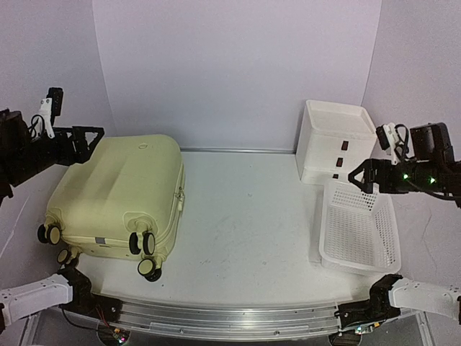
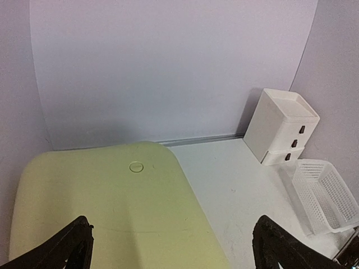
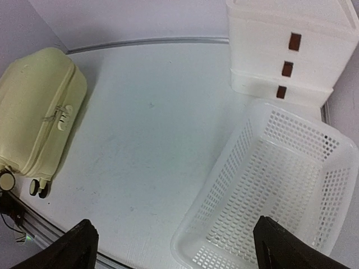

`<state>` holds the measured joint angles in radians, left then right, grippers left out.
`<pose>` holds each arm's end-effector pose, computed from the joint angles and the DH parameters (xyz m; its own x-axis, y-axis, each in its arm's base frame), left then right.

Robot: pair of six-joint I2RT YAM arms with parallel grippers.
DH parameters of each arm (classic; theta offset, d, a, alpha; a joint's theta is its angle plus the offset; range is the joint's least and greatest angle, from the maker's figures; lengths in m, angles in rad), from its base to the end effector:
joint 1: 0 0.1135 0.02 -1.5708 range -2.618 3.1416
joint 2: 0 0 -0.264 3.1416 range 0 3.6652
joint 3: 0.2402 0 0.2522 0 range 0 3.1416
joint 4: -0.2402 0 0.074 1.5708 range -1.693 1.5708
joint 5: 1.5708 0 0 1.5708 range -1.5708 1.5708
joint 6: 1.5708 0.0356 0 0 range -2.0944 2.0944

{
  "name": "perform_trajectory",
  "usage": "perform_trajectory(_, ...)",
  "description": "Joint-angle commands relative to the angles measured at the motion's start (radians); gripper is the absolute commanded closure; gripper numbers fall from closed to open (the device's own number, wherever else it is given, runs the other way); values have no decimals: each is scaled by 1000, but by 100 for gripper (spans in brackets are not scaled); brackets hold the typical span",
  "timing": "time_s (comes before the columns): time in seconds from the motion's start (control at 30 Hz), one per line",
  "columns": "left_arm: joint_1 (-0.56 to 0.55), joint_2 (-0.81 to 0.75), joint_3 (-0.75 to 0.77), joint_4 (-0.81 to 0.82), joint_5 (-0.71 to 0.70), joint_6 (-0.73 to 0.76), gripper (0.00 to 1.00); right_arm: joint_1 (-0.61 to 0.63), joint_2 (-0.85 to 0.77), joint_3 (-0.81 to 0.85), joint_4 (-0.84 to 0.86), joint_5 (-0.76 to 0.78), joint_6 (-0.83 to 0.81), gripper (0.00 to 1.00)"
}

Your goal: Open, take out, and arrange the luggage

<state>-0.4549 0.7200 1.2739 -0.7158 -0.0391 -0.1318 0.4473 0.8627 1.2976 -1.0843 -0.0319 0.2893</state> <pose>0.0962 -0.0455 0.4498 -0.1967 -0.0500 -0.9792 0.3819 0.9159 -0.1234 0.1189 0.0583 0.4054 -0.6524 0.0033 -0.7578 -0.2807 0.9278 0.2457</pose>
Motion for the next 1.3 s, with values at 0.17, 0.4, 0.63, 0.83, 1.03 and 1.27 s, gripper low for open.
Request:
perform_trajectory(0.17, 184, 85, -128, 10, 392, -165, 1, -138, -114, -248, -48, 73, 159, 2)
perform_trajectory(0.4, 73, 158, -189, 8, 475, -248, 1, -200, -122, -342, -1, -22, 188, 2)
perform_trajectory(0.63, -99, 182, -210, -20, 430, -296, 1, -190, 51, -244, 37, -78, 110, 2)
perform_trajectory(0.83, -199, 163, -192, -181, 296, -335, 0, 67, 288, -107, 75, 124, 59, 2)
perform_trajectory(1.03, -297, 112, -241, -331, 218, -482, 1, 299, 502, -17, 152, 264, 43, 2)
perform_trajectory(1.27, -511, 94, -299, -437, 85, -689, 2, 424, 689, 42, 295, 226, 79, 2)
